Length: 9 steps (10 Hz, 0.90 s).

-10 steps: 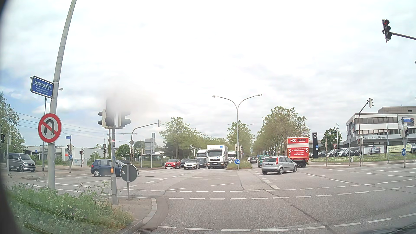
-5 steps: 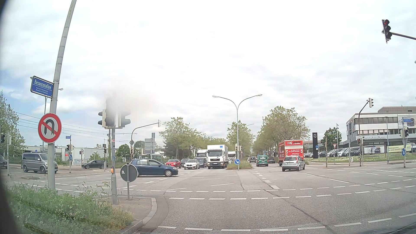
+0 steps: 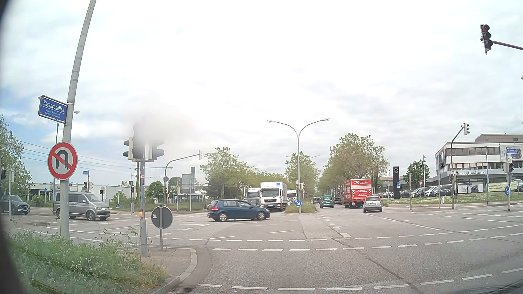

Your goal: Follow the waypoints while adhering to traffic rules and regulations

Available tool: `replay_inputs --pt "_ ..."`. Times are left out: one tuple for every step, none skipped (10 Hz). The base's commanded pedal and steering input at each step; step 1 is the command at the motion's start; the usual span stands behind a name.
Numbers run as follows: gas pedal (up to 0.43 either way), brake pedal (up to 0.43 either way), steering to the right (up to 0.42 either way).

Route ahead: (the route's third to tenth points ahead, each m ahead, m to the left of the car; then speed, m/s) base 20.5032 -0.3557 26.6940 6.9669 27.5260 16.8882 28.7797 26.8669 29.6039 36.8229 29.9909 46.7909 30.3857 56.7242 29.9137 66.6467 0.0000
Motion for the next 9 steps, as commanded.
replay_inputs --pt "0.0 0.28 -0.006" --pt "0.0 0.28 -0.006" --pt "0.0 0.28 -0.006" --pt "0.0 0.28 -0.006" --pt "0.0 0.28 -0.006" --pt "0.0 0.28 -0.006" --pt "0.0 0.28 -0.006" --pt "0.0 0.28 -0.006" --pt "0.0 0.28 -0.006"
